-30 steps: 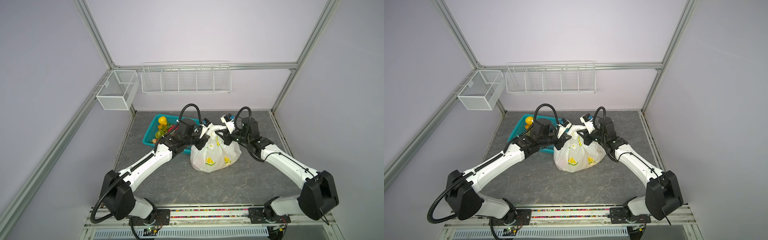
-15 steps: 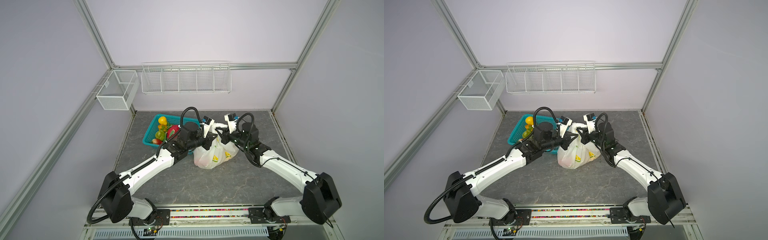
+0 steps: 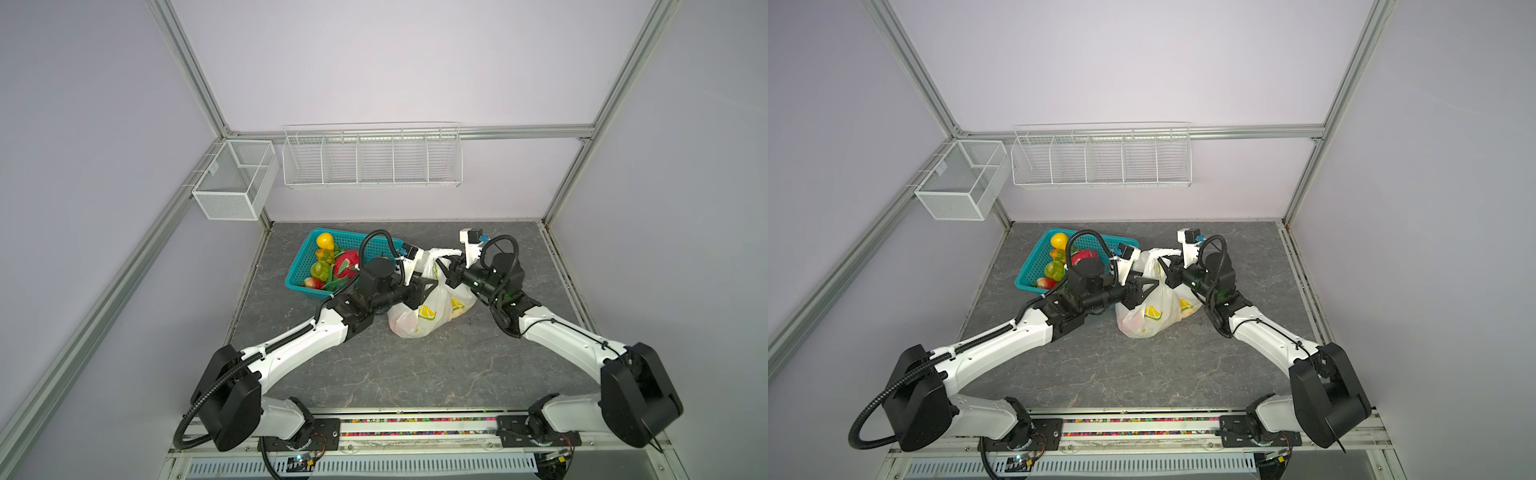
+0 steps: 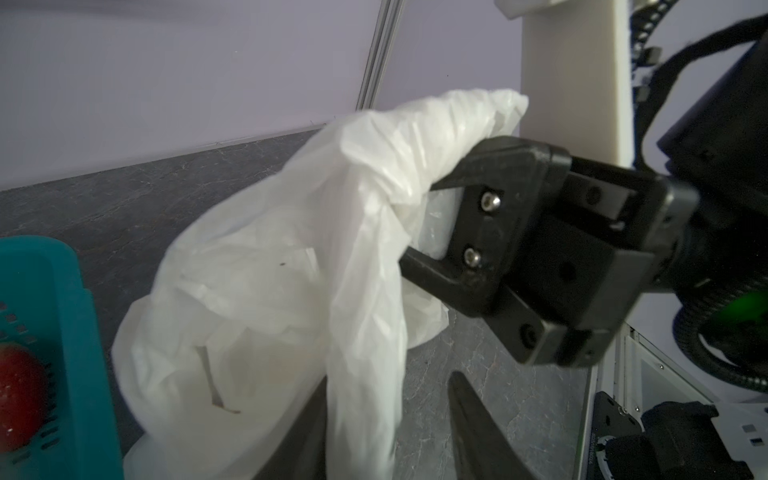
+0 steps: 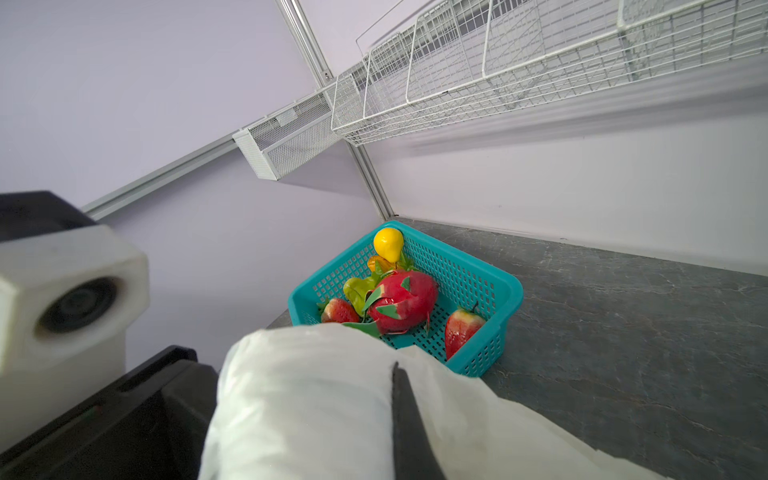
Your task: Place the fake fruits into the plastic bag and tie a complex knot
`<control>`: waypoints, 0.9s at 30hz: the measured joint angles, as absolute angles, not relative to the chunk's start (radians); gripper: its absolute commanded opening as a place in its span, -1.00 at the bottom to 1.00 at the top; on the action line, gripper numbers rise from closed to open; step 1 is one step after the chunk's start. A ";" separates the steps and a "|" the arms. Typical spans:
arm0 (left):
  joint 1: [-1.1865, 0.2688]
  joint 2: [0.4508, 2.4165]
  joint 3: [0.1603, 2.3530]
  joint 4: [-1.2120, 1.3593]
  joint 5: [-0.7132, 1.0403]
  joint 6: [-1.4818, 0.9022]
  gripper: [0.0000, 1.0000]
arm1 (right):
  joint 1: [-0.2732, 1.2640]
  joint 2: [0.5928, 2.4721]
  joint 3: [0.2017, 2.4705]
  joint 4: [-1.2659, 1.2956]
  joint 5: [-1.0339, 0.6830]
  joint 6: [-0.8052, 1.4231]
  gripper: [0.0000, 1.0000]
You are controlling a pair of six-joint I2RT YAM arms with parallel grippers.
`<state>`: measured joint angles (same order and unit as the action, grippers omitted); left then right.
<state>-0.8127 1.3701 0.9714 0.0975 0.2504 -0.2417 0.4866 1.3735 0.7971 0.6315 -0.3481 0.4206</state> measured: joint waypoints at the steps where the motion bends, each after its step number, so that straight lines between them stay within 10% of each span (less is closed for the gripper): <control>1: -0.812 1.357 0.960 0.097 0.246 -0.241 -0.14 | 0.485 1.382 0.796 0.646 -0.356 0.427 -0.87; 27: -0.768 1.378 0.812 0.331 0.337 -0.252 -0.02 | 0.484 1.474 0.779 0.913 -0.532 0.652 -0.87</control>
<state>-0.7677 1.3785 0.8116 0.3309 0.3370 -0.2523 0.4843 1.4738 0.7792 0.9134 -0.5323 0.6518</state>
